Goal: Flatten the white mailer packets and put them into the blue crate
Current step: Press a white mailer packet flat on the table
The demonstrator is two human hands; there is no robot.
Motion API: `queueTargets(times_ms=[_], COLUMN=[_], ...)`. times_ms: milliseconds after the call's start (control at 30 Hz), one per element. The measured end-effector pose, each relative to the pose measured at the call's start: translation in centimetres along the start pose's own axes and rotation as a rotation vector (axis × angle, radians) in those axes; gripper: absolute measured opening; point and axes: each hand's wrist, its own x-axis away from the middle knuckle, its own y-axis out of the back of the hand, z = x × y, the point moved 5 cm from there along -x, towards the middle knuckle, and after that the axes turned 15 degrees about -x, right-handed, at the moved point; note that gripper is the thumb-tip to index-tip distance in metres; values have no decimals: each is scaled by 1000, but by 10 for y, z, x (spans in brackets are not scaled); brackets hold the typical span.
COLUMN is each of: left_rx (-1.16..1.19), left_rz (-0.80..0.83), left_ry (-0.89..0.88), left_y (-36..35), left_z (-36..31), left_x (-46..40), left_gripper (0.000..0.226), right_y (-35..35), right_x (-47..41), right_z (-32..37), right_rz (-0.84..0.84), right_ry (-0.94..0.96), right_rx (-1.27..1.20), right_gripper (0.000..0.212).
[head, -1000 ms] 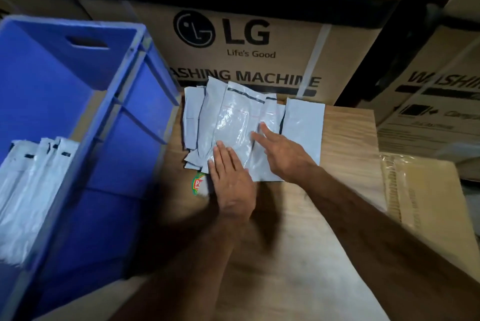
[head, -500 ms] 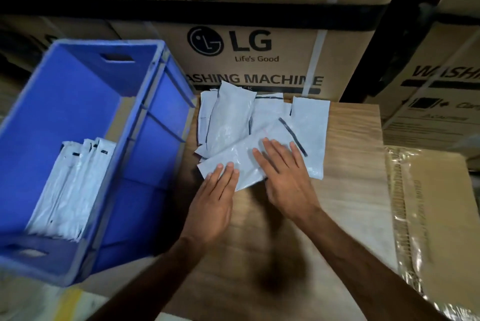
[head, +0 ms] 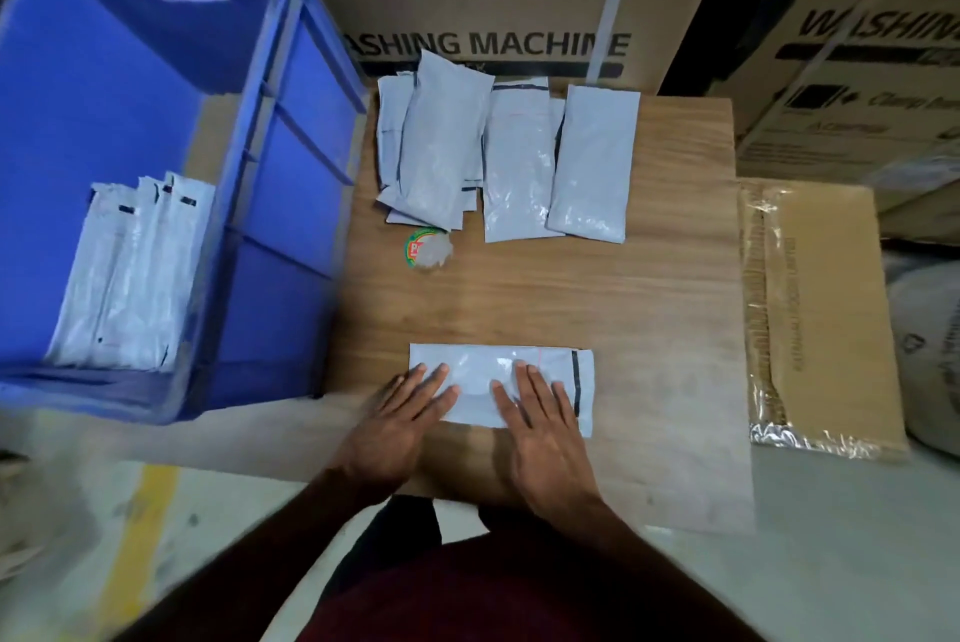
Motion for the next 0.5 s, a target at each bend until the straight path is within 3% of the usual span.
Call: queueTargets(times_ms=[100,300,500], left_rx=[49,101,92], left_rz=[-86,-28,-62], left_ry=[66,213,210], left_y=[11,-13,-26], left_z=[-12,-19,-20], left_x=[-8,-37,-40], left_gripper=[58,62,65], right_y=[5,-7,-22], right_x=[0,-22,-25], right_z=[6,0,-6], right_rz=[-60,-93,-94], right_ry=[-5,-71,-71], right_rx=[-91,-57,-16], right_gripper=[73,69,71])
